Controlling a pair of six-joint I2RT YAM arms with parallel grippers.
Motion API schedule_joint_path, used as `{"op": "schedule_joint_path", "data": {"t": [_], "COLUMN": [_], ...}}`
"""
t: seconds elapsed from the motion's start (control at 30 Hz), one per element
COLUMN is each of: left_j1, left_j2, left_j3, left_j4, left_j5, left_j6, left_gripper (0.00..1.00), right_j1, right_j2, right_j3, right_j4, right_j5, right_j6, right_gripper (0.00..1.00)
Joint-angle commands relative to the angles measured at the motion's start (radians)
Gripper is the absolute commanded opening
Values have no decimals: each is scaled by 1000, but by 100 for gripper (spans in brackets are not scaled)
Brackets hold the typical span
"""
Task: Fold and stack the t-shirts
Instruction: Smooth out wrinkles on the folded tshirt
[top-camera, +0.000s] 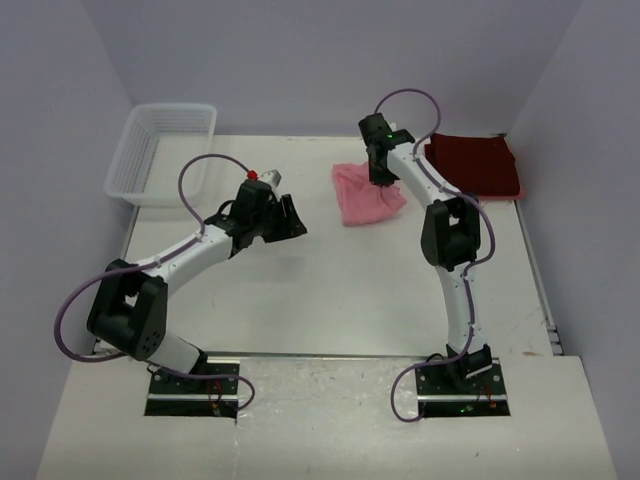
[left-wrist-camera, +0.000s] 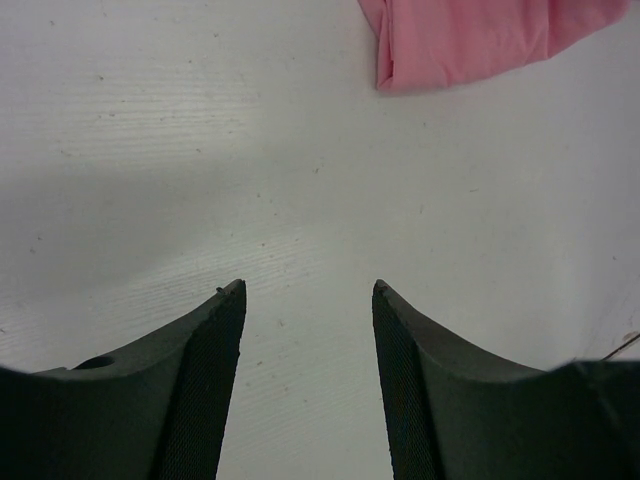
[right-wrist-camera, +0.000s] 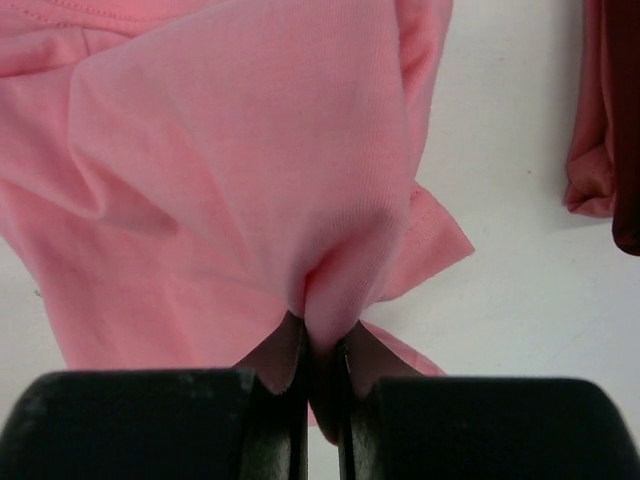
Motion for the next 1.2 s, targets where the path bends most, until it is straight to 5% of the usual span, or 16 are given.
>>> {"op": "schedule_joint_path", "data": {"t": [0.0, 0.37, 0.8, 0.93, 0.97, 1.0, 1.17], "left_j1": [-3, -3, -5, -5, -5, -3, -3], "left_j2": [18, 191, 636, 745, 772, 785, 814], "left_j3": [40, 280, 692, 784, 808, 820, 859], "left_j4": [22, -42, -70, -52, -50, -56, -82], "left_j5": [8, 100, 272, 312, 321, 327, 281], "left_j6": [7, 84, 73, 76, 78, 81, 96], "left_gripper": [55, 55, 51, 49, 49, 49, 49], "right_j1": [13, 11, -10, -21, -24, -29, -35], "right_j2": [2, 15, 21, 15, 12, 2, -75], "right_j3": [35, -7, -58, -59, -70, -74, -156], "right_j4": [-7, -77, -105, -123, -125, -134, -146], "right_j5": [-59, -251, -275, -239, -232, -205, -105], "right_j6": [8, 138, 219, 239, 241, 254, 276], "right_gripper": [0, 0, 0, 18, 34, 39, 50]}}
